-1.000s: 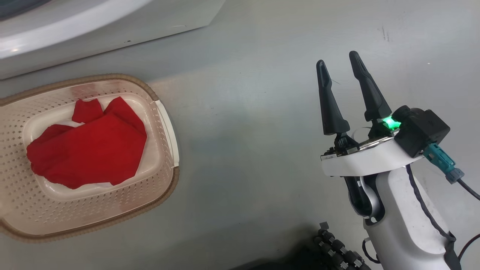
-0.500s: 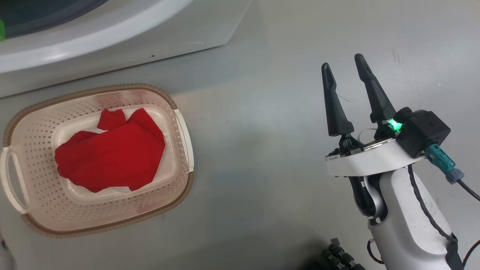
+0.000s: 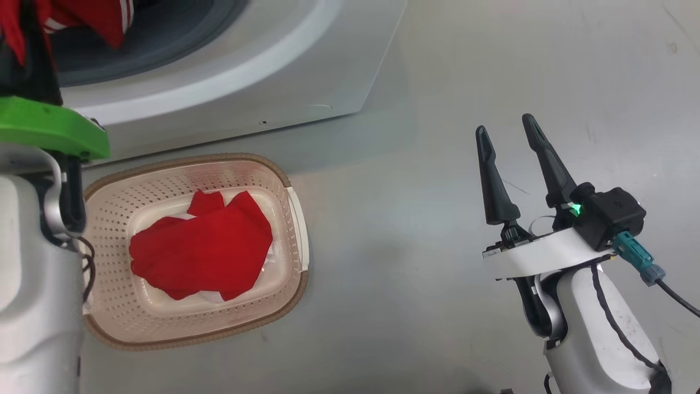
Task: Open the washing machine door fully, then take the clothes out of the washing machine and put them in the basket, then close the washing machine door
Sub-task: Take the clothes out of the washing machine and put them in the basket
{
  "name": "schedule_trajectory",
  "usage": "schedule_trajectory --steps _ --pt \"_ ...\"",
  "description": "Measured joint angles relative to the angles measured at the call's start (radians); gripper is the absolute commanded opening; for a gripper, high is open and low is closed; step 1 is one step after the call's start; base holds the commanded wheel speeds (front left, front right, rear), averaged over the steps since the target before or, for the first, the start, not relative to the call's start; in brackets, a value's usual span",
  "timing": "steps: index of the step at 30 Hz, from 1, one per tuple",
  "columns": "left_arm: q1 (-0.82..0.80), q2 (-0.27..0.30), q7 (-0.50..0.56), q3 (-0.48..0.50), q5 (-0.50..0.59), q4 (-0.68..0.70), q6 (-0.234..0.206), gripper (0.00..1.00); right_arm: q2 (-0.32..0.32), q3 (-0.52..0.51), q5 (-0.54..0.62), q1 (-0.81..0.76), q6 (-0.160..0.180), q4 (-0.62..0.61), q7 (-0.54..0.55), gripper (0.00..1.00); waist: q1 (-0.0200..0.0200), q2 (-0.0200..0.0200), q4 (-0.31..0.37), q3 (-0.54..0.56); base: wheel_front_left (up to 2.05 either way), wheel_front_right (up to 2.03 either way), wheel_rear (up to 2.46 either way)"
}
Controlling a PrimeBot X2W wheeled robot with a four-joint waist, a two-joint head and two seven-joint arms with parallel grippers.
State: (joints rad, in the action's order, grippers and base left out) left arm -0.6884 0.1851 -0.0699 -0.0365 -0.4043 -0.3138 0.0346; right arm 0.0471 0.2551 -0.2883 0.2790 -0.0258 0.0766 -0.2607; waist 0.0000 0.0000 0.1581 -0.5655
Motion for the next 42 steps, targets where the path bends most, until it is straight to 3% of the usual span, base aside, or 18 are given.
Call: schedule_trajectory --steps 13,27,42 --pt "0.162 -0.044 -0.16 -0.014 0.028 0.068 -0.021 0.0 0.0 -0.007 0.01 -0.092 -0.008 0.037 0.0 1.0 0.0 0.0 -0.044 0.162 0.0 0.0 0.0" --pt "0.284 -0.058 -0.161 -0.045 0.072 0.212 -0.049 0.0 0.0 -0.008 0.02 -0.182 -0.007 0.046 0.0 1.0 0.0 0.0 -0.078 0.323 0.0 0.0 0.0" --pt "0.504 -0.103 -0.097 -0.122 0.054 0.238 -0.066 0.0 -0.001 -0.001 0.037 -0.192 -0.008 0.019 0.0 1.0 0.0 0.0 -0.111 0.333 0.0 0.0 0.0"
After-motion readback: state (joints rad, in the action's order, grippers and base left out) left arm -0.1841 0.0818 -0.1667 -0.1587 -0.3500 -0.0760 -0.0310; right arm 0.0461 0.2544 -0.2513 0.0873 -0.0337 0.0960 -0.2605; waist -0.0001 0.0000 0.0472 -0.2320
